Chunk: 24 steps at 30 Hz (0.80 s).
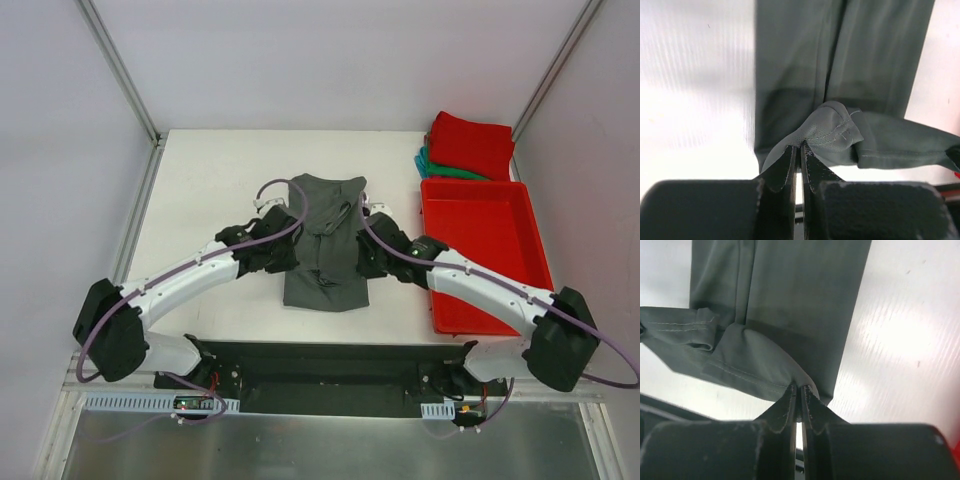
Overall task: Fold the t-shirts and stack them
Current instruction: Fold the folded rectangular tshirt in 1/3 of the way
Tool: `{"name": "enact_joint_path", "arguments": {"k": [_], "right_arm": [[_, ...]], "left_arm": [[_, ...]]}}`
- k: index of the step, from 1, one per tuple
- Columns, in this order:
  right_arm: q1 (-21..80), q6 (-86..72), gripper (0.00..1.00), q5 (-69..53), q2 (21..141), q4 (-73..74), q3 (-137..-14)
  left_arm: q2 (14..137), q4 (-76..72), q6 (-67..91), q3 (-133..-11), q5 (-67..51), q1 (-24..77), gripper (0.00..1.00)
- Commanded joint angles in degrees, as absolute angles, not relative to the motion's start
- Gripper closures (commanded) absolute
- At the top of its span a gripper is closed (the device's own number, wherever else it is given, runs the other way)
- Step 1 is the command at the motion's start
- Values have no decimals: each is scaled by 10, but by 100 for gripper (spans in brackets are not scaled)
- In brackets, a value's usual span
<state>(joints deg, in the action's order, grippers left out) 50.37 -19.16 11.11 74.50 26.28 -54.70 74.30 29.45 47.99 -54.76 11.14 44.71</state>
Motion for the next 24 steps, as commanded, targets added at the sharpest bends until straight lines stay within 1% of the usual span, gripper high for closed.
{"name": "enact_joint_path", "arguments": {"k": [1,10,20,22,24], "right_arm": [[467,-152,95,107,788,243,-592],[398,-128,94,70,868,217,-645],[352,-116,93,38,954,188,-684],[345,-114,93,29,968,187,-693],[341,-115,92,29,981,187,-701]], "left_arm": [[790,283,430,-601,121,404,100],[900,264,388,-682,75,330,100],[972,251,356,-728,45,298,100],[985,249,349,-732,37,294,96],[1002,249,330,-743,11,291,96]]}}
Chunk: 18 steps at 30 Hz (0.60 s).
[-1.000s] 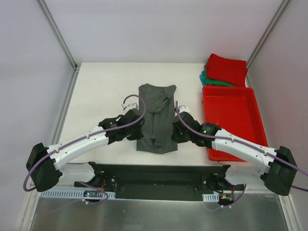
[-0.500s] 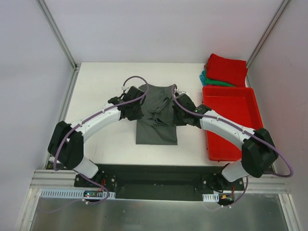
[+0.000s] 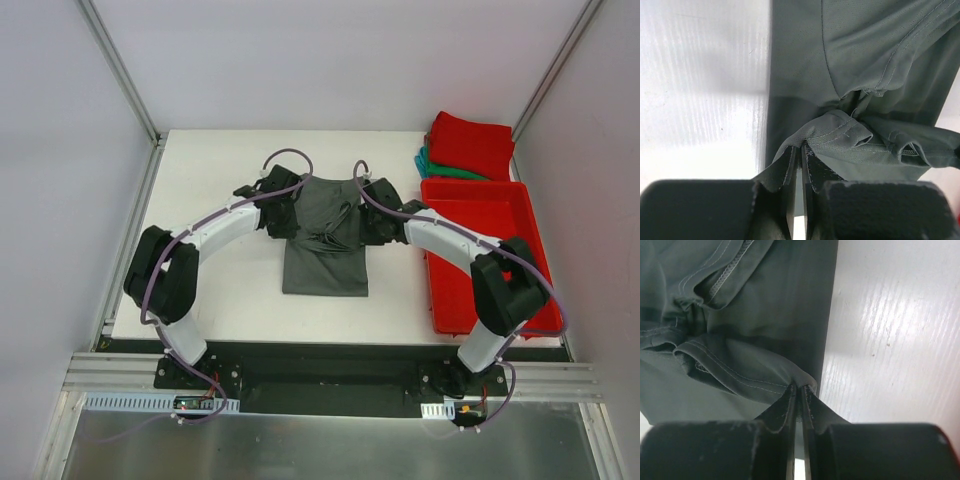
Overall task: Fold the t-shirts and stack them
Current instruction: Fold the folded rectangular tshirt in 1/3 of the way
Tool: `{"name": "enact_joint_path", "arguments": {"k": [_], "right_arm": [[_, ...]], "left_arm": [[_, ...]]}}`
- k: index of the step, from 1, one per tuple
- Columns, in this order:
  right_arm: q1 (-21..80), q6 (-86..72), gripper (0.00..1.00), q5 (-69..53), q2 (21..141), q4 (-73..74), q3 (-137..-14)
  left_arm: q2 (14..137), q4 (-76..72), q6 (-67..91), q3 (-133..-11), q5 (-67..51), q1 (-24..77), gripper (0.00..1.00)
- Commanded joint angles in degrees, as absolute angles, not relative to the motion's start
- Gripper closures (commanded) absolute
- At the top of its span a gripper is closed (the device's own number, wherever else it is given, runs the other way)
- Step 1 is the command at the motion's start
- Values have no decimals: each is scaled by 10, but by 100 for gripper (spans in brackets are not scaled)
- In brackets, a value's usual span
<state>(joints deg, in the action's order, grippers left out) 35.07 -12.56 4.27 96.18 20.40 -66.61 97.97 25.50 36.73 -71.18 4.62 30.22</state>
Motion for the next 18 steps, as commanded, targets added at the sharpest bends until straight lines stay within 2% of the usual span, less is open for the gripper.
{"name": "enact_joint_path", "arguments": {"k": [1,3,5,6,7,8,11,14,18], "right_arm": [[338,-113,89,29,987,187,-705],[334,-110,86,32,995,188,-711],[332,-106,77,35,996,197,-717],[331,-106,66,39,991,201,-717],[331,-104,45,44,983,206,-715],[330,-101,29,47,971,209,-709],[332,-103,3,43,919,213,-676],[345,-104,4,16,859,191,-611],[393,-96,4,-64,810,128,-530]], "left_arm": [[1007,248,328,-745,4,290,90],[1013,248,320,-751,1,287,75],[1007,248,316,-752,1,284,49],[997,248,315,-749,1,283,32],[984,249,315,-743,1,282,18],[965,248,315,-733,1,282,1],[898,248,325,-687,1,282,1],[826,246,354,-627,1,283,1],[724,215,379,-511,-55,287,1]]}}
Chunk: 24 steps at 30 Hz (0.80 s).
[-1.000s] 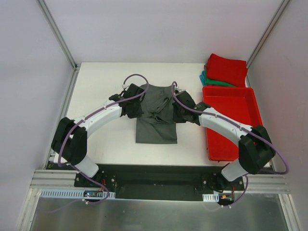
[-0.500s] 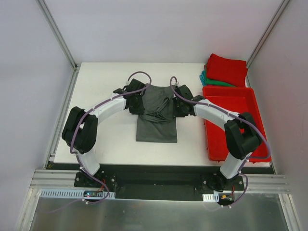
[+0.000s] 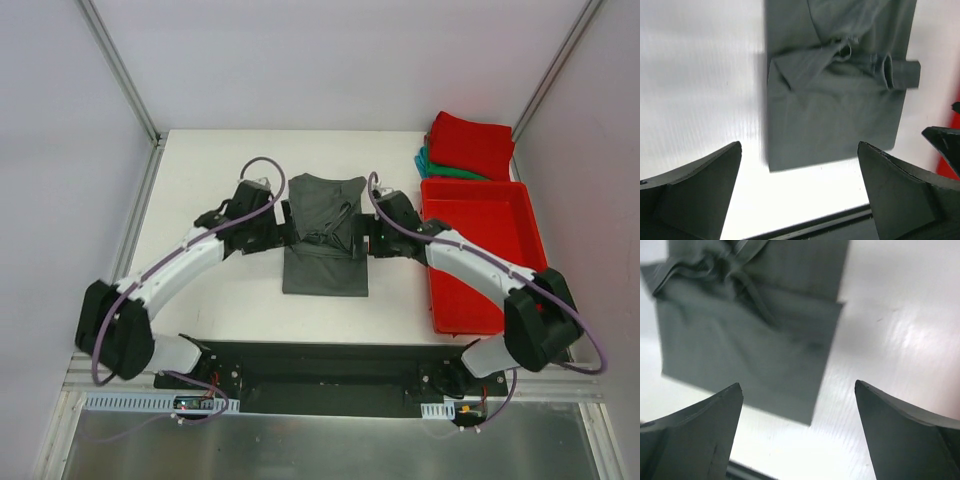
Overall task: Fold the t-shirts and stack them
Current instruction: Fold the folded rectangular tshirt in 1/3 of the way
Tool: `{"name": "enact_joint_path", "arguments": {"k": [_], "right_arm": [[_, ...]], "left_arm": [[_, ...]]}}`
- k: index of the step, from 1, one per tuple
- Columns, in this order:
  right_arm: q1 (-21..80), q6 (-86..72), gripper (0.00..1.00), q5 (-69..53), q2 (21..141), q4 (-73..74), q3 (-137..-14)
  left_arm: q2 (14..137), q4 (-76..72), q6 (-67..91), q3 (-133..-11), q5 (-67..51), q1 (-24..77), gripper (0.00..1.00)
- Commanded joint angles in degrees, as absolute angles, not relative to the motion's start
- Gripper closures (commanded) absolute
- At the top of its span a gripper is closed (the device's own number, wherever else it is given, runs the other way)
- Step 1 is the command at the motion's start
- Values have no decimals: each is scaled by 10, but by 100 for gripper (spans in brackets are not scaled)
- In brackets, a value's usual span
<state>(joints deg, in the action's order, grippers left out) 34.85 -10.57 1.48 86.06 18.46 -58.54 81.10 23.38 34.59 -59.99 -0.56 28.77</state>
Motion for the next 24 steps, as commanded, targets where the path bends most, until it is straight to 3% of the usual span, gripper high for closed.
{"name": "enact_joint_path", "arguments": {"k": [1,6,13,24], "right_arm": [[406,-96,4,-81,810,112,-522],[453,-92,4,-80,876,77,-543],[453,-75,4,-68,997,24,-612],[434,-57,4,-49,1048,19,-659]], "left_arm": [[705,201,384,-479,-69,289,1],[642,40,425,-348,-190,298,1],[719,-176,442,-303,-236,320,1],[850,-169,431,-301,-166,322,1]]}}
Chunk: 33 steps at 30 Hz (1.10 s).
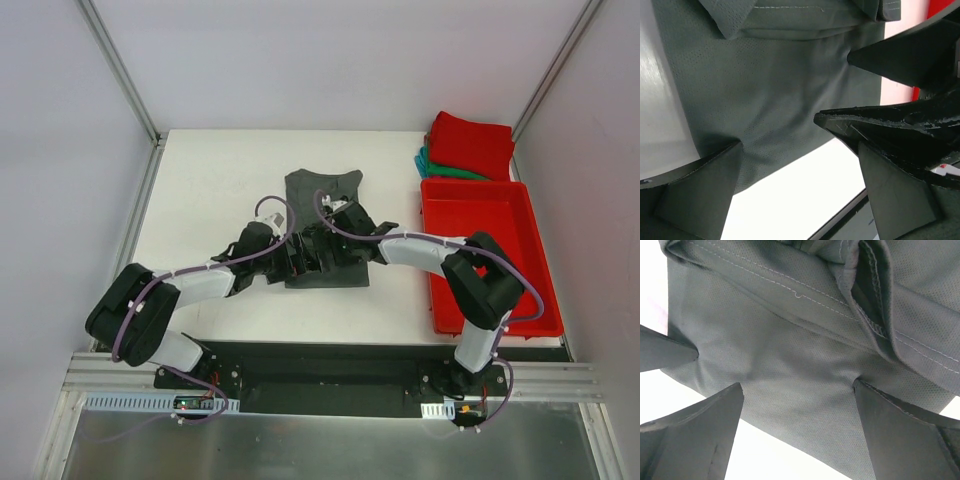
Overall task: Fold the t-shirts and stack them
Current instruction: Fold the folded rectangular tshirt in 1/3 of the way
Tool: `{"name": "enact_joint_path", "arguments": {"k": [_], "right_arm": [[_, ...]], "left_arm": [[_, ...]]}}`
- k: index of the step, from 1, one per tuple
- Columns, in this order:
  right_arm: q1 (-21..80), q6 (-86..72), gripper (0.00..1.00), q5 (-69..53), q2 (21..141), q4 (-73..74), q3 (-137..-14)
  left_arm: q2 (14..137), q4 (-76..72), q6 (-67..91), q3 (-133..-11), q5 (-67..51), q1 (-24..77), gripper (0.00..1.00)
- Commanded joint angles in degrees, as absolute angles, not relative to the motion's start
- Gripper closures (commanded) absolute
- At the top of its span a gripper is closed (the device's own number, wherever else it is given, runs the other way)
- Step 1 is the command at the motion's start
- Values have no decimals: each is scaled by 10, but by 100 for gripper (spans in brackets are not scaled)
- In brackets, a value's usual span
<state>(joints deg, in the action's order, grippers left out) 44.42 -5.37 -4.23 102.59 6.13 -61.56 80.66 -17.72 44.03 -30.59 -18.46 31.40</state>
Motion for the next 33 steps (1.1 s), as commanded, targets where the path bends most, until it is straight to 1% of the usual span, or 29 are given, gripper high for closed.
{"name": "enact_joint_path", "arguments": {"k": [1,14,17,21,27,31,33], "right_arm": [[430,-56,4,-54,1053,20,-668],[374,-4,4,-86,1110,61,-795],[363,-4,4,-85,1115,90,-816],[364,9,4,-124,1081,89,-767],[368,-36,4,-174,1039,60,-682],[368,-47,4,-156,1027,48,-685],[369,-57,4,-149,1041,37,-697]], "left_arm": [[860,-162,430,-303,-161,322,1],[880,-137,431,-274,-154,322,1],[879,-127,427,-272,-142,322,1],[880,-142,425,-279,-155,322,1],[885,-177,402,-305,-190,322,1],[887,-180,403,-291,-191,322,1],[886,-181,404,-282,-190,322,1]]}}
